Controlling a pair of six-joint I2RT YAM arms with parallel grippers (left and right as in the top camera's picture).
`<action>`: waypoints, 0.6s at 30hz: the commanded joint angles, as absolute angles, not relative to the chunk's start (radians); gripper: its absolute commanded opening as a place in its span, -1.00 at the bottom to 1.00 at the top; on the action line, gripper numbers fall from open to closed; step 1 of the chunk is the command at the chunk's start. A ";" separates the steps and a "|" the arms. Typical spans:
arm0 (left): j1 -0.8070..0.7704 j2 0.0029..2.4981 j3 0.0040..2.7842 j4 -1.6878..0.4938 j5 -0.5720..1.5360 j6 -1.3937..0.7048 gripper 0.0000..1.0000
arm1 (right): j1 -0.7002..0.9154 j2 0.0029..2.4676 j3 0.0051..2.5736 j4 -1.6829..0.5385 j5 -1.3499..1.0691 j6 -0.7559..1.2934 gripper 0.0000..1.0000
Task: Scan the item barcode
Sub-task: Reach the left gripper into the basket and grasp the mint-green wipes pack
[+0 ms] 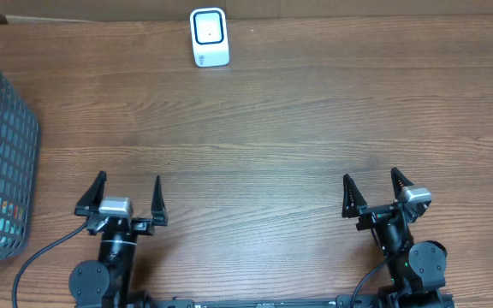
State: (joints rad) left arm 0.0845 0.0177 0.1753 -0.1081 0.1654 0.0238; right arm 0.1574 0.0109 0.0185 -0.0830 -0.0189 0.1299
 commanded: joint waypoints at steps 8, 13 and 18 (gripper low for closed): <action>0.076 0.302 0.389 -0.116 0.223 0.004 0.99 | 0.156 0.003 0.008 -0.081 -0.012 0.126 1.00; 0.076 0.558 0.617 -0.204 0.272 0.009 0.99 | 0.156 0.003 0.008 -0.081 -0.012 0.126 1.00; 0.076 0.841 0.969 -0.475 0.316 0.039 0.99 | 0.156 0.003 0.008 -0.081 -0.012 0.126 1.00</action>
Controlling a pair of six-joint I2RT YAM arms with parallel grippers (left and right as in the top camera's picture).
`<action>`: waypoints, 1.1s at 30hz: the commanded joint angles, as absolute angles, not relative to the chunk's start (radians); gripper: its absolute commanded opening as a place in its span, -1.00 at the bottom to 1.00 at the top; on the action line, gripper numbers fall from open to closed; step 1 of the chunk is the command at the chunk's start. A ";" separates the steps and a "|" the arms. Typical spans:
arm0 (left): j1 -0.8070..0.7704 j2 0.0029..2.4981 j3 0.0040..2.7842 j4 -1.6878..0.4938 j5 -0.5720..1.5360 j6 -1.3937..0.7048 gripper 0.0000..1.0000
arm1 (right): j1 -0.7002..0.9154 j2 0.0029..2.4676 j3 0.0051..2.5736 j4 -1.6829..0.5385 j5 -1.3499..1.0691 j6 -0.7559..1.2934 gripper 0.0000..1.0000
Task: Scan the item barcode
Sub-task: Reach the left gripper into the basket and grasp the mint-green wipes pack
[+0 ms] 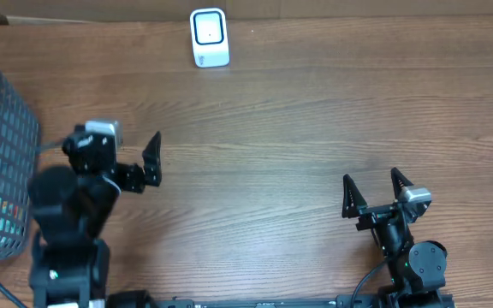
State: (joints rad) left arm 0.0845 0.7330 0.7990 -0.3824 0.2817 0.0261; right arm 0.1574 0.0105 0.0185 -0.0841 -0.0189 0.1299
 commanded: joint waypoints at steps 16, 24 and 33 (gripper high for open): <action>0.076 1.338 1.588 -1.113 0.392 -0.015 1.00 | 0.156 0.003 0.008 -0.081 -0.012 0.126 1.00; 0.076 1.377 1.743 -1.140 0.165 -0.211 1.00 | 0.156 0.003 0.008 -0.081 -0.012 0.126 1.00; 0.456 1.477 2.213 -1.380 0.014 -0.394 1.00 | 0.156 0.003 0.008 -0.081 -0.012 0.126 1.00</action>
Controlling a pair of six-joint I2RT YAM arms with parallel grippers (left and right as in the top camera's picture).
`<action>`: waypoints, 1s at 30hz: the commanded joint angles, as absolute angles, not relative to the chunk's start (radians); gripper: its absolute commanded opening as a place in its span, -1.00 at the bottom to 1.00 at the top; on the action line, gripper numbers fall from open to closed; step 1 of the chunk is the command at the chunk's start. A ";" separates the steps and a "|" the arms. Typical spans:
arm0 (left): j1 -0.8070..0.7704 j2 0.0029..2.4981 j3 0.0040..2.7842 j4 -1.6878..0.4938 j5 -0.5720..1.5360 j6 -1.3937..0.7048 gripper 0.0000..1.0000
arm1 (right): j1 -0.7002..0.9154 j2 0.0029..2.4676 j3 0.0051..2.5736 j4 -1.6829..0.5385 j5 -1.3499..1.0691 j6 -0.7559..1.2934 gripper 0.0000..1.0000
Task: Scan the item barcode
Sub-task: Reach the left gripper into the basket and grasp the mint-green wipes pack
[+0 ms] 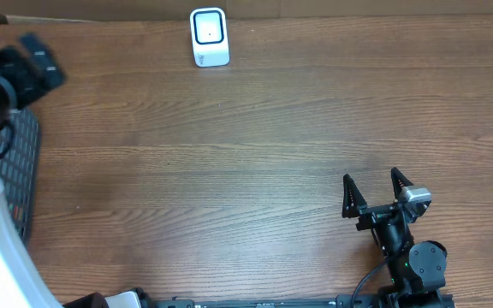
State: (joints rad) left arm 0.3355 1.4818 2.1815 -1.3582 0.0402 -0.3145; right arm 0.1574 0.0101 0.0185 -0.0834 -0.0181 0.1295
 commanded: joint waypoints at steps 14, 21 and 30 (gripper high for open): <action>1.001 1.932 2.146 -1.515 -0.046 -0.565 0.79 | 0.156 0.003 0.008 -0.081 -0.012 0.126 1.00; 0.886 2.053 1.933 -1.399 -0.190 -0.626 0.72 | 0.156 0.003 0.008 -0.081 -0.012 0.126 1.00; 0.865 2.053 1.645 -1.214 -0.297 -0.677 0.64 | 0.156 0.003 0.008 -0.081 -0.012 0.126 1.00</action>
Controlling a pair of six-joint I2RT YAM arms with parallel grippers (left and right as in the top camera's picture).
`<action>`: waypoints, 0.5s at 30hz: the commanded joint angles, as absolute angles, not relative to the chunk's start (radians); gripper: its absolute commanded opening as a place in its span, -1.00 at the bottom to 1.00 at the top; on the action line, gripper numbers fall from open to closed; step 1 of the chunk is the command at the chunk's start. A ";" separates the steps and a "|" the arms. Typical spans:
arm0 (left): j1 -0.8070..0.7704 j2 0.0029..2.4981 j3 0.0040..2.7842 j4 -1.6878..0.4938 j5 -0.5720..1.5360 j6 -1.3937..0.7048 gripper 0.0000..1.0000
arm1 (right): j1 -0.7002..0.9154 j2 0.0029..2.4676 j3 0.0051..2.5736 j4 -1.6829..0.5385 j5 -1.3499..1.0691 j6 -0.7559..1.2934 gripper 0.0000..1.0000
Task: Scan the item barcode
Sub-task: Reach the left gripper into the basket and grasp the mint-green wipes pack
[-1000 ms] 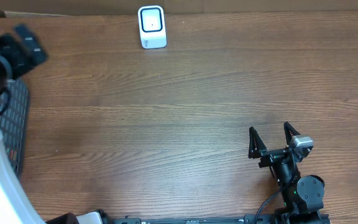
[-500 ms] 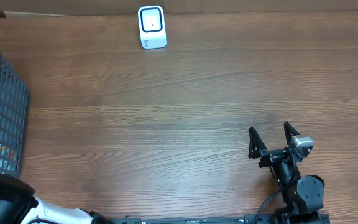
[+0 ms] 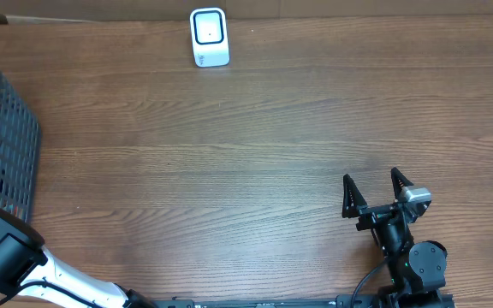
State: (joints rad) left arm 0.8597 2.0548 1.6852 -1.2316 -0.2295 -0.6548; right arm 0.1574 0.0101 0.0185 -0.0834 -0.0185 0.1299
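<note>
The white barcode scanner (image 3: 210, 37) stands upright at the far edge of the wooden table (image 3: 255, 128). No item to scan is visible; whatever lies in the grey wire basket (image 3: 7, 145) at the left is mostly hidden by its wall. Of my left arm only a black and white link (image 3: 11, 267) shows at the bottom left, running off the frame, and its gripper is out of view. My right gripper (image 3: 370, 175) rests open near the front right, holding nothing.
A cardboard wall runs along the back edge behind the scanner. The basket fills the left edge of the table and stands taller than the tabletop.
The left arm's wrist was high over the basket's far left corner. Now the wrist is out of frame and only a lower link shows at the bottom left. The right arm is unchanged.
The left gripper first rested open at the front left. Then it was lifted and turned toward the basket. Then its wrist hung over the basket at the left edge, and now it is out of frame. The right gripper stayed open in place throughout.
</note>
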 commanded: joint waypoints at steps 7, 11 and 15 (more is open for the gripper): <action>0.864 2.053 1.560 -1.137 -0.296 -0.676 0.44 | 0.156 0.003 0.008 -0.081 -0.012 0.126 1.00; 0.864 2.053 1.514 -1.111 -0.295 -0.673 -0.40 | 0.156 0.003 0.008 -0.081 -0.012 0.126 1.00; 0.864 2.053 1.536 -1.130 -0.295 -0.673 -0.92 | 0.156 0.003 0.008 -0.081 -0.012 0.126 1.00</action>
State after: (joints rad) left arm 0.8661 2.0342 1.5597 -1.1133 -0.3122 -0.6605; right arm 0.1574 0.0101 0.0185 -0.0837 -0.0181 0.1299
